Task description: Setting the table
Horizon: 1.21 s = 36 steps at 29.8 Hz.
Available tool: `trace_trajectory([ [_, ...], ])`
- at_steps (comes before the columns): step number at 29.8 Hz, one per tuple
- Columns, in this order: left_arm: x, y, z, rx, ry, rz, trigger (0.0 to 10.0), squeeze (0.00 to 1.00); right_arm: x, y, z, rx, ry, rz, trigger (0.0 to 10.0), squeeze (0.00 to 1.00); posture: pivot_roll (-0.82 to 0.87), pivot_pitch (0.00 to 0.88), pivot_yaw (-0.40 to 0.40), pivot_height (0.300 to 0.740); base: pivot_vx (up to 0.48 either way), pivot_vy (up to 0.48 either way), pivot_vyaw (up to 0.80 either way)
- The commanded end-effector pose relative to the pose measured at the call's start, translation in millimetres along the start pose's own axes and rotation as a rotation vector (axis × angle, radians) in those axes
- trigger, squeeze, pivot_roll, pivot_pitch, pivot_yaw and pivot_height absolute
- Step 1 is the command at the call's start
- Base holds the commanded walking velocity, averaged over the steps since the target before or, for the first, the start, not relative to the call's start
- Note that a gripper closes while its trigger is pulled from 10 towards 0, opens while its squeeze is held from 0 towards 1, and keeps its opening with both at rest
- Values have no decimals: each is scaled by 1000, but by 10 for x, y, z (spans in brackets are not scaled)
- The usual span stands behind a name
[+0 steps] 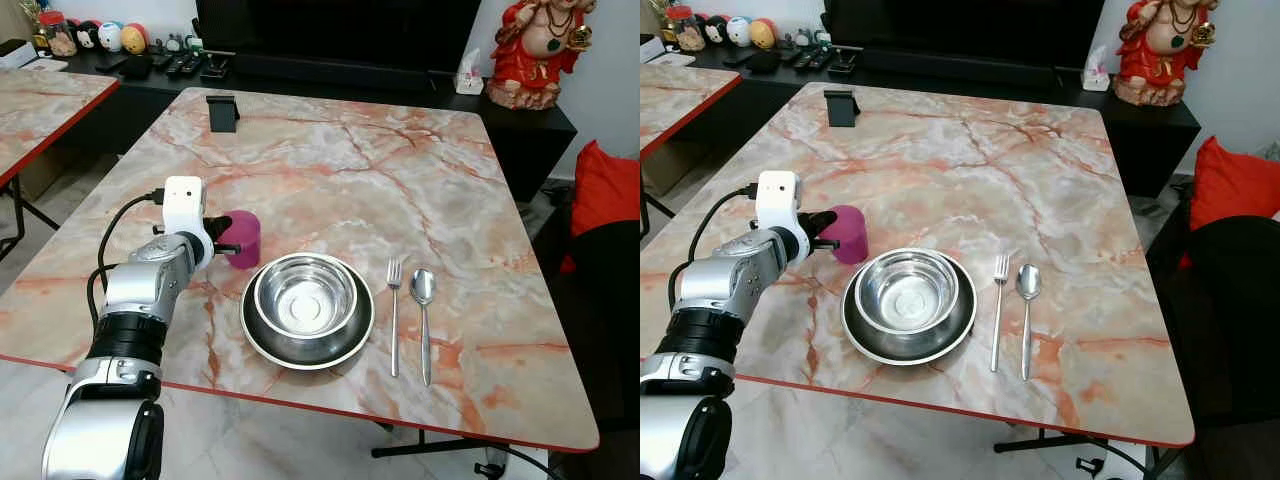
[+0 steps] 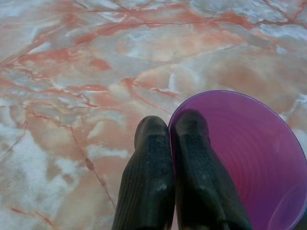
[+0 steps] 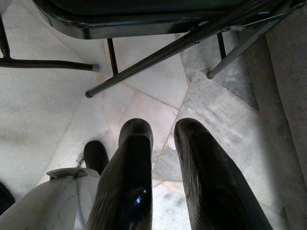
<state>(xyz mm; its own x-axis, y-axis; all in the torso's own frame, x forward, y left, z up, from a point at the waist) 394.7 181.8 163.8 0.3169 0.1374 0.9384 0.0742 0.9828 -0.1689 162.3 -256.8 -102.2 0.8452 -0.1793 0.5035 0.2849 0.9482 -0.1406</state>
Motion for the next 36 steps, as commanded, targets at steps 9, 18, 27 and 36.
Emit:
trace_trajectory([
  [9, -1, -44, 2, -8, 10, -8, 10000, 435, 8, -46, 0, -13, 2, 10, 10000, 0, -9, 0, -65, 740, 0, 0, 0],
  [18, 16, -38, 3, 0, 2, -12, 10000, 439, 12, -44, 0, -11, 1, 10, 10000, 0, -9, 0, -65, 740, 0, 0, 0],
  [27, 19, -37, 0, 8, -8, -6, 10000, 631, 12, -44, 0, -11, 2, 11, 10000, 0, -8, 0, -67, 740, 0, 0, 0],
  [36, 30, -39, -3, 12, -20, -1, 10000, 675, 11, -46, 0, -12, 2, 11, 10000, 0, -8, 0, -68, 740, 0, 0, 0],
])
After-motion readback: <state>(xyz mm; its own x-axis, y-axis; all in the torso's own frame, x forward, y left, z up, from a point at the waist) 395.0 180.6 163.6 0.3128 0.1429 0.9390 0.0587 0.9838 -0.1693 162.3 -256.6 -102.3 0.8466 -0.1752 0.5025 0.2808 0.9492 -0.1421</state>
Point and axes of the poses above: a point about 5 cm out from each wrist's last joint towards the gripper, its own z axis pointing back from the gripper into the wrist, its own x axis along the axis of the wrist's last joint, y = z × x, the point moved 2 cm from there along -z, pointing out of the wrist towards the gripper, and after that the axes turned 7 degrees about z, right-handed, at the moved point
